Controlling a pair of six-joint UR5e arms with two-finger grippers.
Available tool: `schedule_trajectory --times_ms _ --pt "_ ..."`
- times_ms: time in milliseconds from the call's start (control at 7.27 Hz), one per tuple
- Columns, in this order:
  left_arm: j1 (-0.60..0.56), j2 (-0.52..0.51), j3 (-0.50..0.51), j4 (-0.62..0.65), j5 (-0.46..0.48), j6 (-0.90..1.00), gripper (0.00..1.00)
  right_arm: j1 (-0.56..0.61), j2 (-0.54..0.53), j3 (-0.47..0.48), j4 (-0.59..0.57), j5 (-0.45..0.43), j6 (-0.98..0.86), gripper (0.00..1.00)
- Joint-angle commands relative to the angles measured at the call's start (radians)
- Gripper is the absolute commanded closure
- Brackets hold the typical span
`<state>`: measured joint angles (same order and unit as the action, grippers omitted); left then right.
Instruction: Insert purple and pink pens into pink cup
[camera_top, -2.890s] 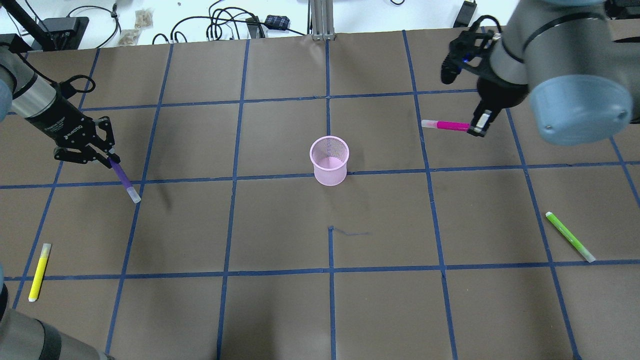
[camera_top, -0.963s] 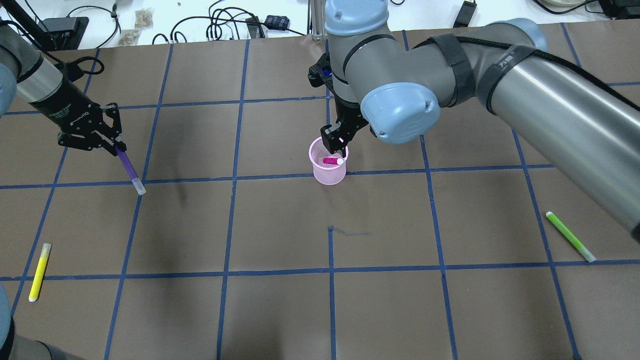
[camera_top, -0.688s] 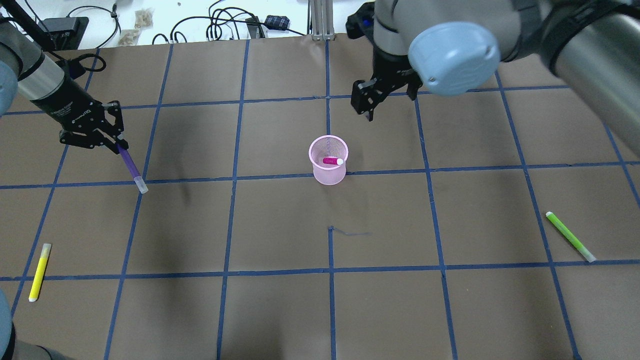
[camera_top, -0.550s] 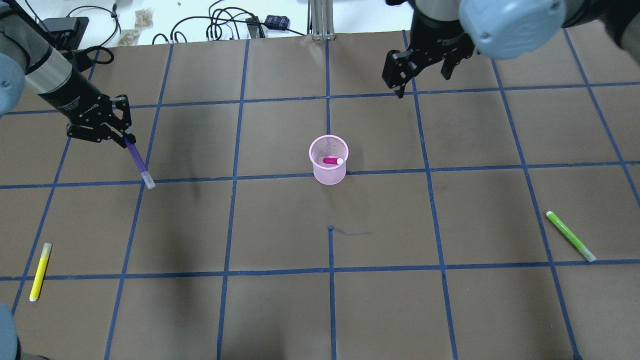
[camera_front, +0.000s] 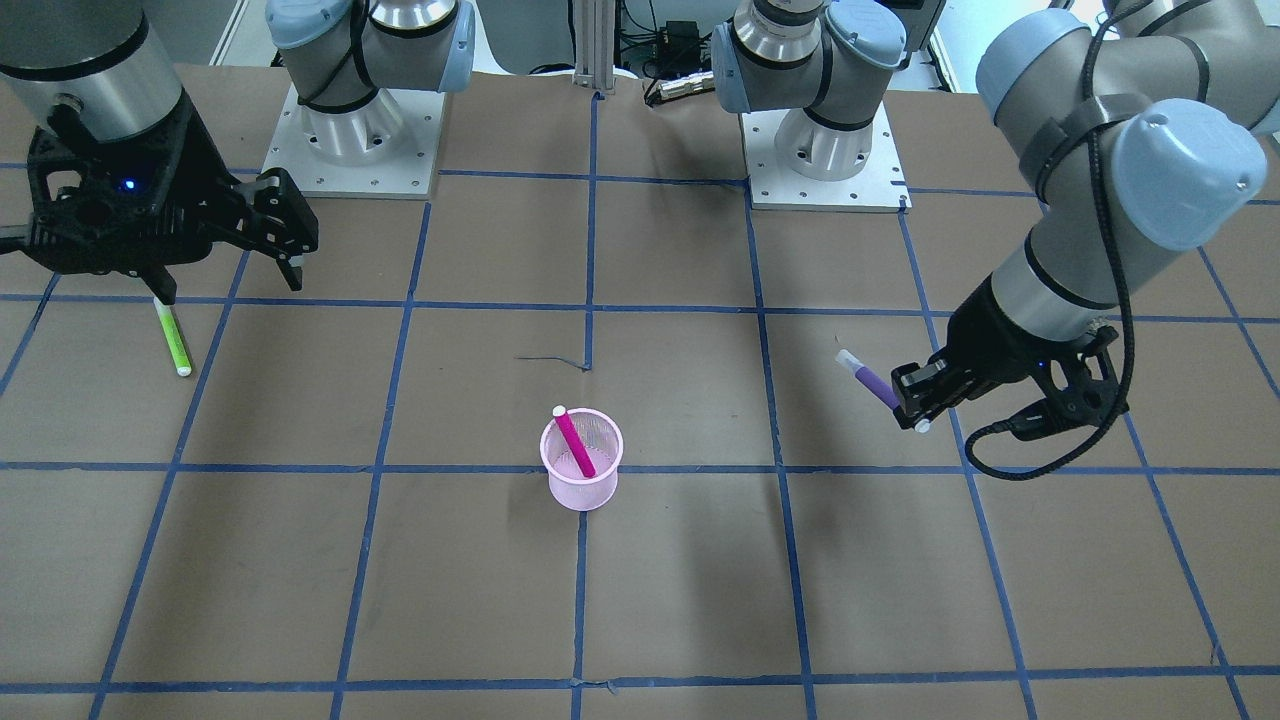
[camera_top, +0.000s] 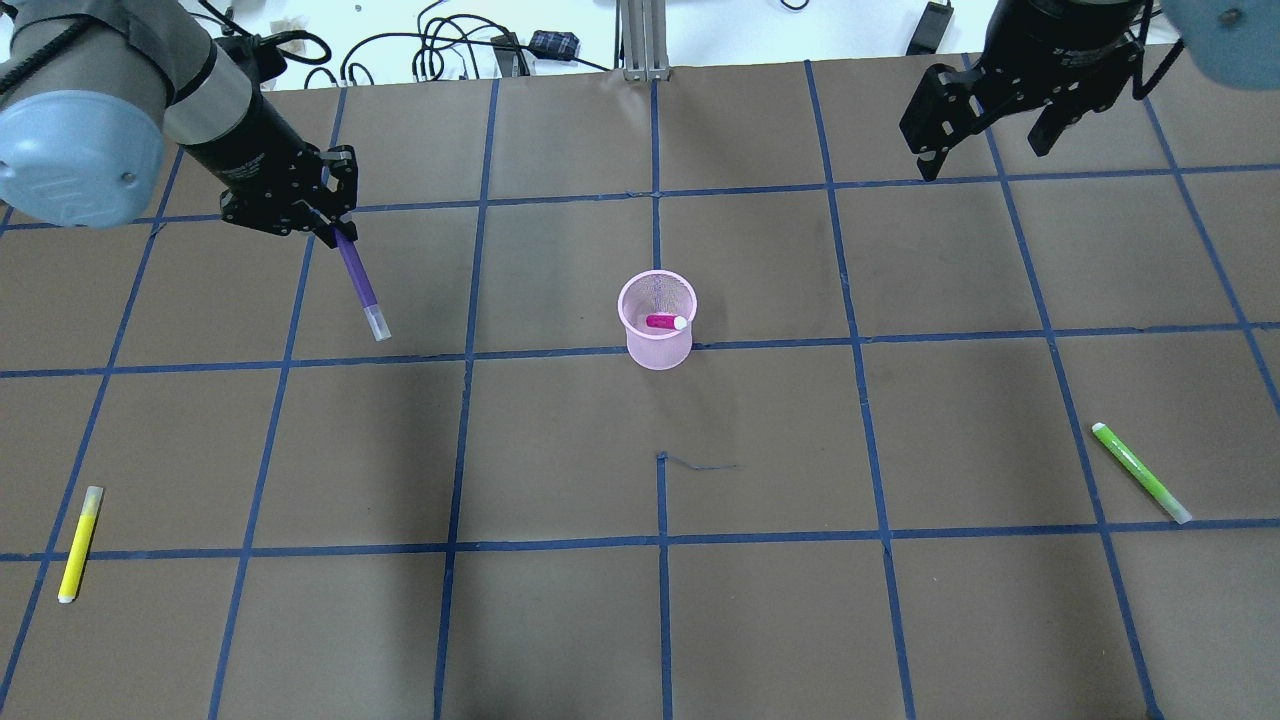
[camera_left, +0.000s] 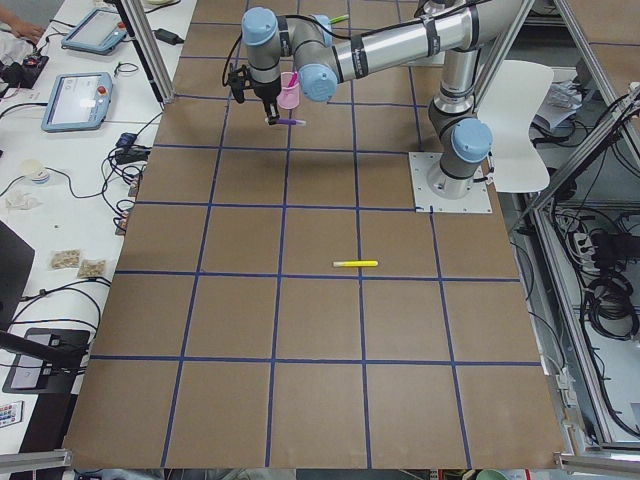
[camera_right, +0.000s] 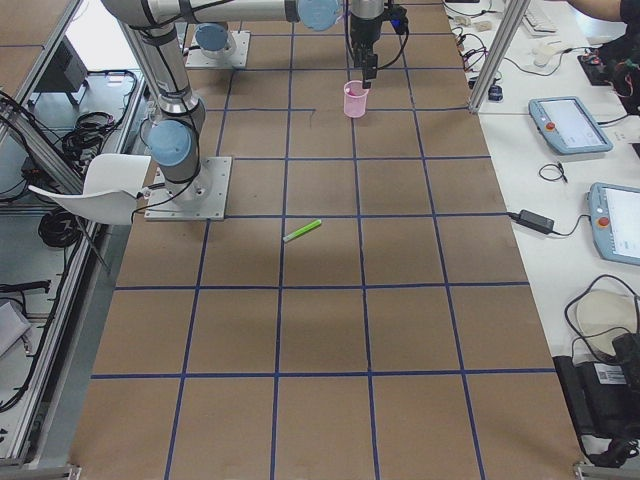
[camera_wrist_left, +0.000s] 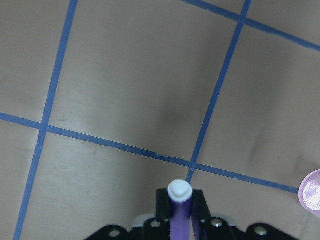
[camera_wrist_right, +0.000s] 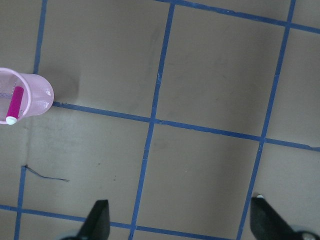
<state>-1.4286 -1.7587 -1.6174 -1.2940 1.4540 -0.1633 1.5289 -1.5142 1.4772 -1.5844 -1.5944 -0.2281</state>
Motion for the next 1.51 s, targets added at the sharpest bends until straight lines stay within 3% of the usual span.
schedule_trajectory --times_ms 0,275,550,963,1239,1376 --pt "-0.137 0.013 -0.004 0.115 0.006 -0.135 1.0 -0.001 -0.027 0.041 -0.017 0.001 -0.002 0.0" --pt "-0.316 -0.018 -0.009 0.308 0.212 -0.223 1.0 0.0 -0.029 0.038 -0.023 0.001 -0.007 0.0" --pt "-0.426 -0.048 -0.021 0.373 0.259 -0.355 1.0 0.002 -0.027 0.037 -0.025 0.002 -0.007 0.0" --pt "-0.515 -0.117 -0.088 0.624 0.272 -0.577 1.0 0.002 -0.029 0.037 -0.023 0.001 -0.008 0.0" --pt "-0.567 -0.139 -0.099 0.636 0.38 -0.619 1.0 0.002 -0.029 0.037 -0.023 0.001 -0.008 0.0" --pt "-0.596 -0.139 -0.101 0.636 0.382 -0.639 1.0 0.002 -0.029 0.037 -0.025 0.001 -0.008 0.0"
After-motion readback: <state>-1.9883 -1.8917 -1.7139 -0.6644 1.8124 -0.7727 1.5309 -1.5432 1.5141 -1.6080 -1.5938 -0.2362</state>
